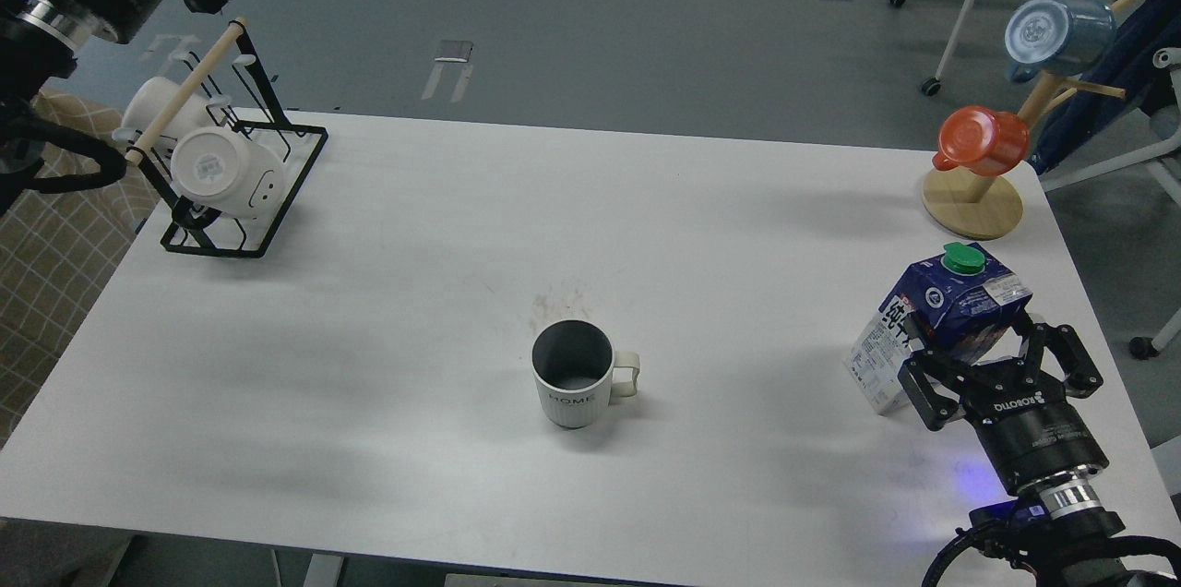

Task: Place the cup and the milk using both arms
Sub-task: 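Lift the milk carton and carry it beside the white mug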

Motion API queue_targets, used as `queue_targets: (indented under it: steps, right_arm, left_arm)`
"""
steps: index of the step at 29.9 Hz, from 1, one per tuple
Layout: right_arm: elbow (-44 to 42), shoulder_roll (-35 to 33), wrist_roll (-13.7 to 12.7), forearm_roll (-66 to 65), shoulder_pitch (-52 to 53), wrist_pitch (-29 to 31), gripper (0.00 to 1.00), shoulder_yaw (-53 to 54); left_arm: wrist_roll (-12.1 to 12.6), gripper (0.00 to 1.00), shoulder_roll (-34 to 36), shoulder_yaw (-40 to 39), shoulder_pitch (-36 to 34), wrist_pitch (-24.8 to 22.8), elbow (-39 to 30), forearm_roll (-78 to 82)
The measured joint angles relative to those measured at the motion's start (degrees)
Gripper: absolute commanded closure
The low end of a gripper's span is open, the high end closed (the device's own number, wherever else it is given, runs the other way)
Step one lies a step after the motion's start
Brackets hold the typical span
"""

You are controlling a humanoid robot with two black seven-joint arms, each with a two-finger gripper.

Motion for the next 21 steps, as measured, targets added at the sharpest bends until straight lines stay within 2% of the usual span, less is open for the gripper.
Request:
queue_targets:
  steps: [2,4,6,7,8,12,18,21]
  right_arm:
    - [-1.56,0.31,0.0,0.0,1.64,-0.73,0.08,-0.56]
    - [-2.47,0.56,0.0,0.0,2.47,-0.81,0.2,-1.03]
    - [-2.87,0.89,0.0,0.0,2.8,-0.69,0.36,-1.48]
    - [-2.91,1.0,0.01,0.0,2.86,-0.52,0.37,-1.69]
    - [-2.92,1.08,-0.01,0.0,2.9,-0.32,0.43,-1.97]
    - [-2.79,1.19,-0.08,0.0,2.92,1.5,0.45,-2.55]
    - [-2.2,1.27,-0.18,0.31,2.11,10.66,0.42,-3.01]
    - [-2.14,1.31,-0.66,0.34,2.59,12.42,0.41,-4.24]
  left_arm:
    - [0.04,0.04,0.12,0.08,0.0,0.0,-0.01,0.01]
    - [0.06,0.04,0.15,0.17,0.0,0.0,-0.01,0.02]
    - [0.06,0.04,0.17,0.21,0.0,0.0,-0.01,0.01]
    - [0.06,0.04,0.18,0.21,0.0,0.0,-0.02,0.01]
    - [0.06,0.04,0.19,0.22,0.0,0.0,-0.04,0.01]
    - [0.07,0.04,0.27,0.23,-0.13,0.0,-0.07,0.01]
    - [0.07,0.04,0.26,0.38,-0.23,0.0,-0.03,0.02]
    - [0.07,0.04,0.26,0.45,-0.3,0.0,-0.06,0.11]
